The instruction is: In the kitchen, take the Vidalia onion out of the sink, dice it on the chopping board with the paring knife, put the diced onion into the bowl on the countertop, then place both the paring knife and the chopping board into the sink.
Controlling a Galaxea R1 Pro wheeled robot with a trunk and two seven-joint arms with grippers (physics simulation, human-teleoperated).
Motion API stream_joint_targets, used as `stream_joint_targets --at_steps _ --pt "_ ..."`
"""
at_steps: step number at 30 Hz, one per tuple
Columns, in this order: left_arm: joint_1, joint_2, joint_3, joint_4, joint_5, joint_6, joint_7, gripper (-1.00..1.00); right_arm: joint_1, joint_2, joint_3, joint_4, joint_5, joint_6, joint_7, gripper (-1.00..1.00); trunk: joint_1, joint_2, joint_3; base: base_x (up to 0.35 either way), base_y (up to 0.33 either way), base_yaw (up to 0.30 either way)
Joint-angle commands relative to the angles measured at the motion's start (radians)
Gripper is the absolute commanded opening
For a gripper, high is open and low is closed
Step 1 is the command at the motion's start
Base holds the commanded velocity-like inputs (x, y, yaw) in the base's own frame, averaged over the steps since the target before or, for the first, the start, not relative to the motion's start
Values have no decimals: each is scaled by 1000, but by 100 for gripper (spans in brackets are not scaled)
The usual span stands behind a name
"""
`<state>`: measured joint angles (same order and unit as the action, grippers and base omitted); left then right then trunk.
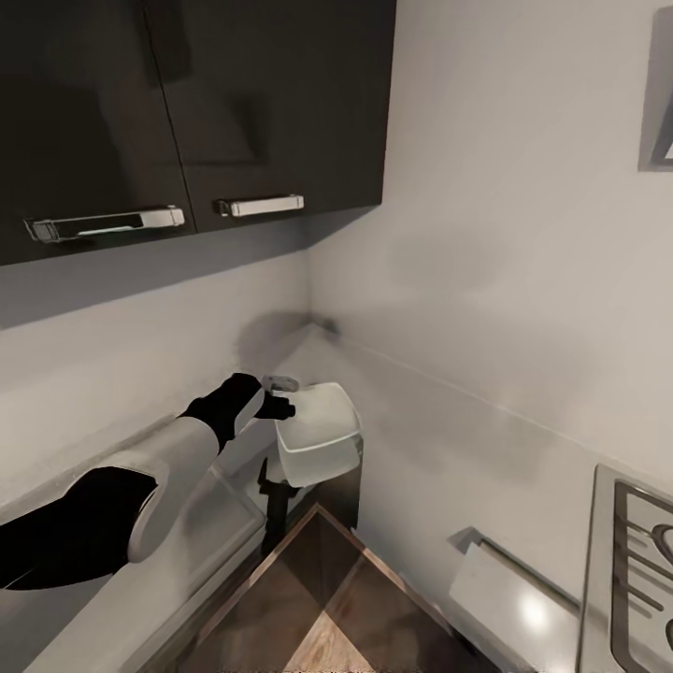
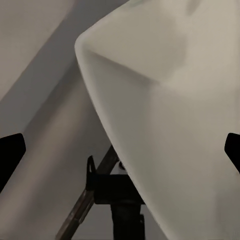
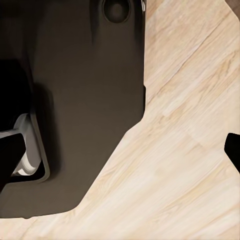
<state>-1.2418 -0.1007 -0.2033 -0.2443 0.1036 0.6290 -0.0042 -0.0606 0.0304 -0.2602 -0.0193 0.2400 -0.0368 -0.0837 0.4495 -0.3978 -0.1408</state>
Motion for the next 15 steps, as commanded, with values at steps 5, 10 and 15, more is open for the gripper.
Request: stream_joint_targets --at_steps 5,10,15 --pt "-1 0 -8 -1 10 5 1 100 -1 0 -8 1 10 -3 -4 100 1 -2 -10 0 0 0" --pt "-1 1 -8 -1 10 5 1 100 -1 0 -8 1 10 -3 -4 100 1 -2 -18 0 0 0" --pt "-1 1 -8 -1 10 5 1 100 -1 0 -8 1 10 -3 -4 100 1 -2 -26 0 0 0"
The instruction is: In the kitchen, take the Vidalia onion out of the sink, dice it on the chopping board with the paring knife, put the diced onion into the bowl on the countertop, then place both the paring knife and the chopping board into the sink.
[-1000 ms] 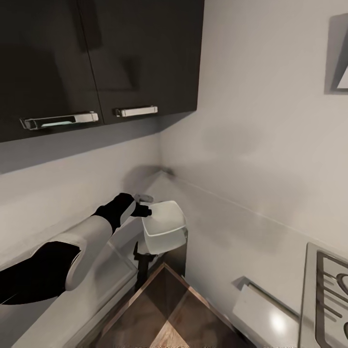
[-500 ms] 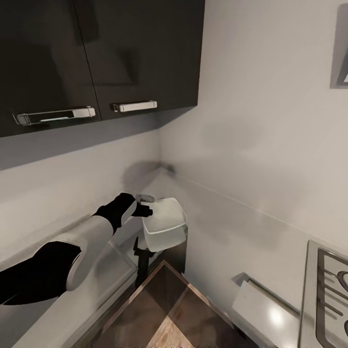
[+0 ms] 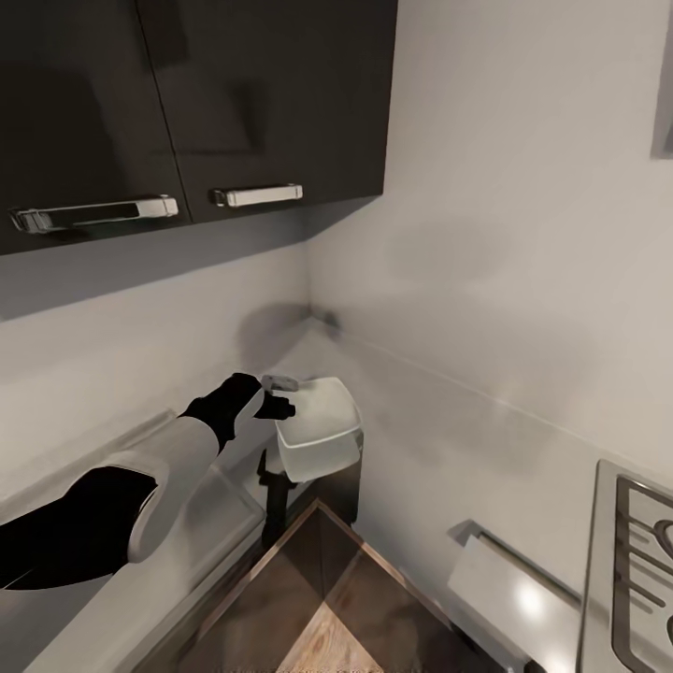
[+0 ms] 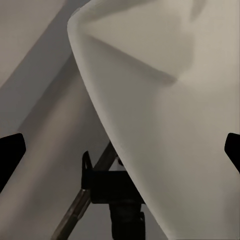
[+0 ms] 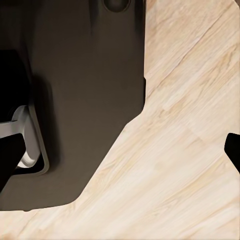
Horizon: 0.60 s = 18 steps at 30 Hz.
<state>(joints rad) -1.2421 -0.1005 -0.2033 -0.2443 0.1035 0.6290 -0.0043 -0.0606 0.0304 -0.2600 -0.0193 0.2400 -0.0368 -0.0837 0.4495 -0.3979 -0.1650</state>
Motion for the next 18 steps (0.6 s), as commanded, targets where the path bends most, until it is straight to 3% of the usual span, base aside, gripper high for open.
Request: stream_joint_targets --at_steps 1,18 --pt "-1 1 -8 -1 10 5 1 100 -1 0 -8 1 10 -3 -4 100 1 -2 -4 0 0 0" --pt "-1 4 -8 -1 10 5 1 100 -1 0 -8 1 10 -3 -4 100 1 -2 -31 0 0 0"
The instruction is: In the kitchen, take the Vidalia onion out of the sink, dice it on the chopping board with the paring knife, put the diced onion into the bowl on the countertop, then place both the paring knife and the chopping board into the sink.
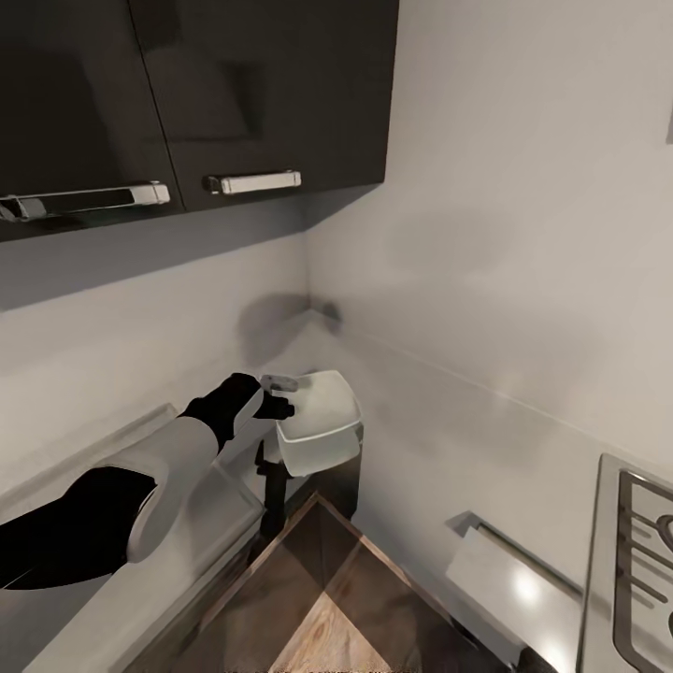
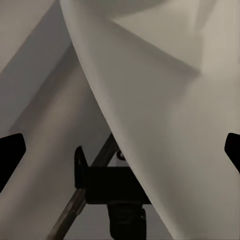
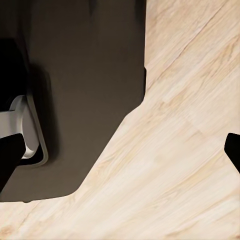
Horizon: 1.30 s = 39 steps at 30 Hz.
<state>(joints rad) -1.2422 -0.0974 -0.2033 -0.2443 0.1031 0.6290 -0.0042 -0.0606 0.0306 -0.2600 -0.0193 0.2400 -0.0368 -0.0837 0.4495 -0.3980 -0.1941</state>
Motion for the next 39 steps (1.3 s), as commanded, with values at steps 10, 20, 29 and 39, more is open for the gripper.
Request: stream_joint_targets --at_steps 10,20,29,39 --pt "0 1 -8 -1 9 5 1 100 -1 2 -8 1 10 -3 -4 100 0 -2 -18 0 0 0" --pt "-1 1 -8 -1 10 5 1 100 -1 2 -8 1 10 -3 -4 100 0 -2 -34 0 0 0" --pt "-1 7 -8 -1 9 -22 1 -100 -1 3 -8 1 10 -3 -4 100 0 -2 -45 0 0 0" --pt "-1 9 -8 -2 9 -37 1 -100 -1 4 -8 1 10 -3 -4 100 0 -2 -45 0 0 0"
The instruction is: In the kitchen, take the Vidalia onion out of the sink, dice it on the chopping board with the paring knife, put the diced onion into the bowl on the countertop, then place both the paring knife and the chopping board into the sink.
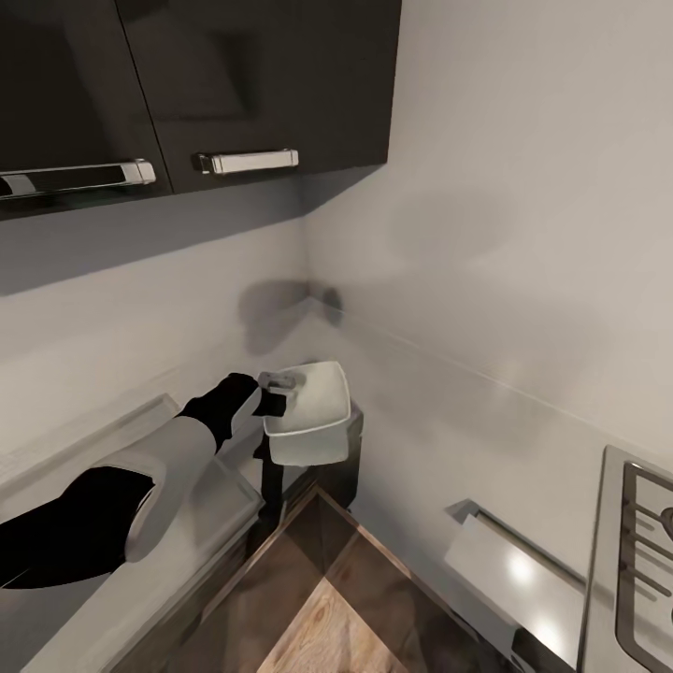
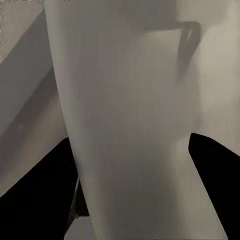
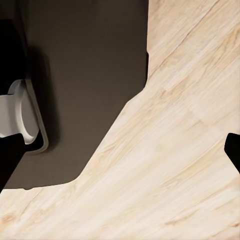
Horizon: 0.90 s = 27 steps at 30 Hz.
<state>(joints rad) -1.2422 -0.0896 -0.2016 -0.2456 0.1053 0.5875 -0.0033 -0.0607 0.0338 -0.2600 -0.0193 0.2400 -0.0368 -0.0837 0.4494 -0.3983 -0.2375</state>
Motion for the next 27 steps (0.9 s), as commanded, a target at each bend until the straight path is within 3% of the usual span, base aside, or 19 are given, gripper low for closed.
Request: stream_joint_targets --at_steps 1,8,14,27 --pt "0 1 -10 -1 7 5 0 -100 -1 0 -8 1 10 -3 -4 100 1 -2 -2 0 0 0" --pt "-1 1 -9 -28 8 7 3 -100 -1 0 -8 1 10 -6 -4 100 1 -2 3 0 0 0" --pt "-1 1 -9 -111 8 25 6 -100 -1 -1 -9 1 10 -6 -4 100 1 -2 12 -53 0 0" --pt "-1 2 -3 -143 10 42 6 -100 -1 -1 -9 1 10 -6 -4 100 1 -2 32 -293 0 0"
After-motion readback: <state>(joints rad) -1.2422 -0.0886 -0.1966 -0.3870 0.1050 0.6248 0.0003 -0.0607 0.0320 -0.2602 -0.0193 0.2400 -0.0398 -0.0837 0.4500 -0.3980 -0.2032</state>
